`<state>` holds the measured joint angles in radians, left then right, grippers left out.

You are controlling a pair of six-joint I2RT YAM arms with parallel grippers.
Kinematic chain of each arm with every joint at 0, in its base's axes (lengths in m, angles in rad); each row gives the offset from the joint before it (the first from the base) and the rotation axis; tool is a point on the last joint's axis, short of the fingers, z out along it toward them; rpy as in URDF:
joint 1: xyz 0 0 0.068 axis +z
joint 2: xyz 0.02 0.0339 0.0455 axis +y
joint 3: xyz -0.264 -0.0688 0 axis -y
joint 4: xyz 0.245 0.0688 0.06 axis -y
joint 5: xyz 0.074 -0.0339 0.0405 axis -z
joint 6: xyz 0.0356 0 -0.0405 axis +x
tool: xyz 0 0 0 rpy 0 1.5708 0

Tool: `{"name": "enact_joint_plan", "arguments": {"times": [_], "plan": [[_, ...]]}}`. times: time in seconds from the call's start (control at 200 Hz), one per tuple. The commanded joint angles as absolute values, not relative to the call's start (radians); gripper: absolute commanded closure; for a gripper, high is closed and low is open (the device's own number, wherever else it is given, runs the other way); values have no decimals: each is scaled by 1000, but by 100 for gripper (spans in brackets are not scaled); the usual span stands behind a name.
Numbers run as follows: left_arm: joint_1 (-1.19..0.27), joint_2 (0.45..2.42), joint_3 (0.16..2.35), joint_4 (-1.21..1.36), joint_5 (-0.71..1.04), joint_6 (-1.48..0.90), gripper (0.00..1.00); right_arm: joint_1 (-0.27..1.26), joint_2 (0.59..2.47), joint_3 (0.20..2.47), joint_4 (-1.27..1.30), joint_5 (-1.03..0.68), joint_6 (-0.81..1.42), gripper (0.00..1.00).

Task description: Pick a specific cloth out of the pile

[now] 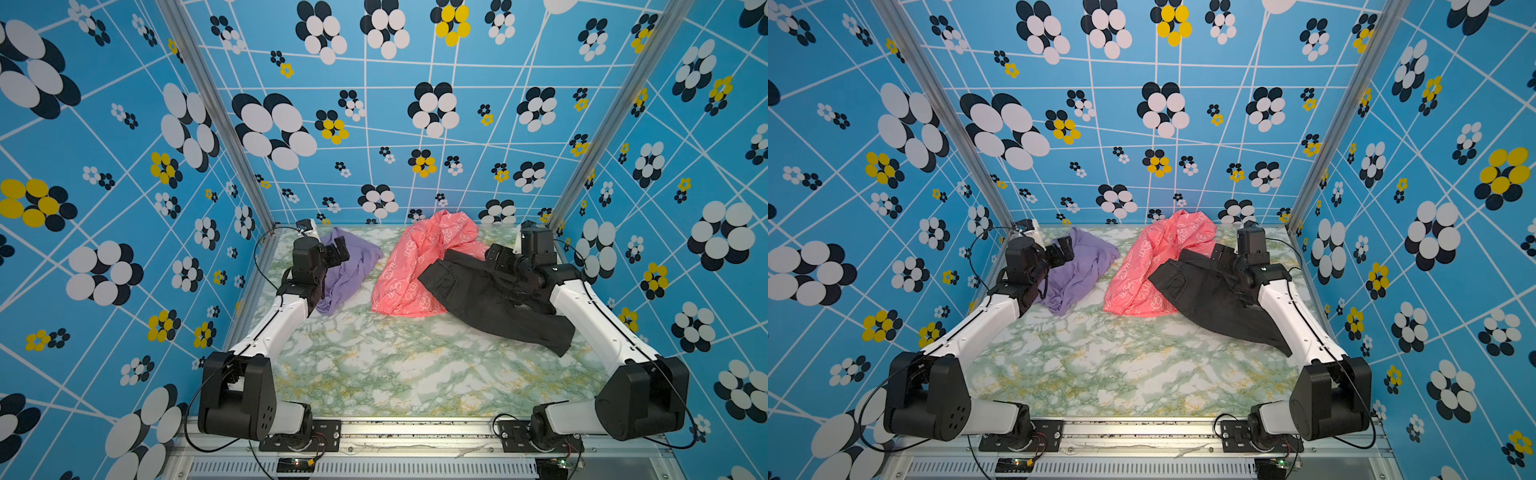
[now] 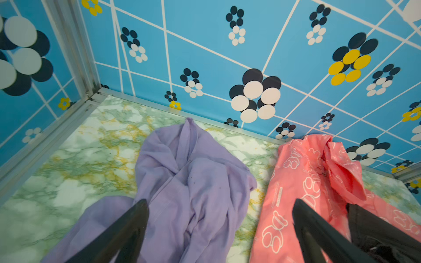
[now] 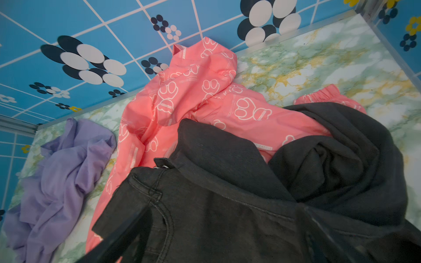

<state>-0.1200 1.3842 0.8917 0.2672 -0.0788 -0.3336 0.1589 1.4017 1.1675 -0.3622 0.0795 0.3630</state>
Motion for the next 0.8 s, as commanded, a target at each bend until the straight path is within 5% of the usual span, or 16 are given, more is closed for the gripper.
{"name": "enact_joint_plan", "arguments": {"times": [0.0, 0.345, 0.795], "plan": [[-113, 1349, 763, 366, -169, -234, 1, 151, 1379, 1116, -318, 194, 258, 1], [-65, 1273, 505, 457, -278, -162, 1, 145, 1395, 869, -41, 337, 121, 1], [-1, 1345, 340, 790, -214, -117, 1, 134, 1466, 632, 389, 253, -17, 1]]}}
